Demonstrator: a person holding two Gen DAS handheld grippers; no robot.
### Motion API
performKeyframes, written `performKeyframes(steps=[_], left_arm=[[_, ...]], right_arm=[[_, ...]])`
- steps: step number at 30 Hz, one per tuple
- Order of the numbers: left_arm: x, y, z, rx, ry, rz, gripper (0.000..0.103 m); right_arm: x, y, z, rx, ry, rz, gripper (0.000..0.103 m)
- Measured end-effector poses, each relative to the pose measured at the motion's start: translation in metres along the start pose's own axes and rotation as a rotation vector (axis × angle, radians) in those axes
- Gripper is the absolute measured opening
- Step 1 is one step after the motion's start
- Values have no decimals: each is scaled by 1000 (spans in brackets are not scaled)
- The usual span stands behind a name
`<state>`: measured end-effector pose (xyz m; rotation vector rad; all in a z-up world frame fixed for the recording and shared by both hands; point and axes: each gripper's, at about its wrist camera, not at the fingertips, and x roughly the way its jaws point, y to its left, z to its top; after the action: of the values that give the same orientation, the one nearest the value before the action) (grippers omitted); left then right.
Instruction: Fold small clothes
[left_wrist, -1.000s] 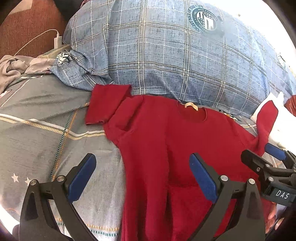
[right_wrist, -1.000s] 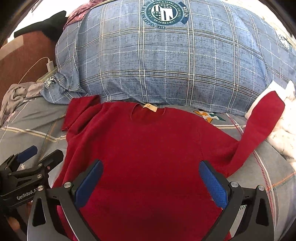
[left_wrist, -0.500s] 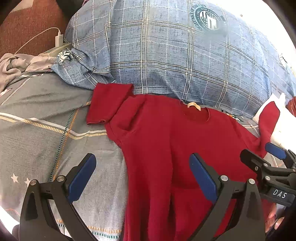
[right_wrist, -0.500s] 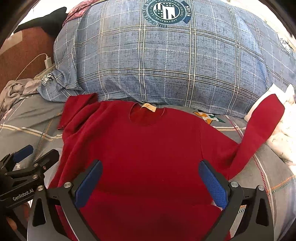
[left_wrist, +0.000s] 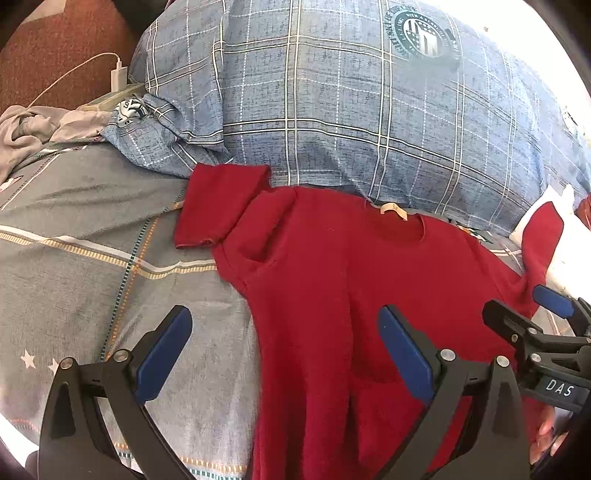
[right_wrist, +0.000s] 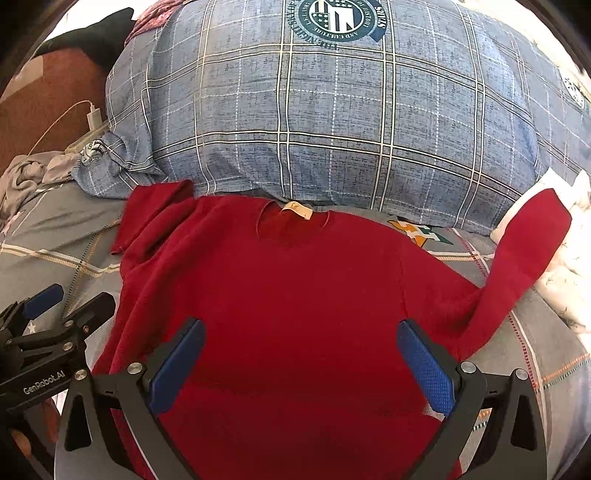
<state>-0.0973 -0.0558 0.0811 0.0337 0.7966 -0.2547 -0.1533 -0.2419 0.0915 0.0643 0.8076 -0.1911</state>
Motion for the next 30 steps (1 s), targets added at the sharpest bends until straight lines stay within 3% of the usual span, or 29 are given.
performKeyframes(steps=[30], left_arm=[[29, 23, 7, -32, 38, 32, 101]], right_arm=[[27, 24, 10, -45, 36, 31, 103]])
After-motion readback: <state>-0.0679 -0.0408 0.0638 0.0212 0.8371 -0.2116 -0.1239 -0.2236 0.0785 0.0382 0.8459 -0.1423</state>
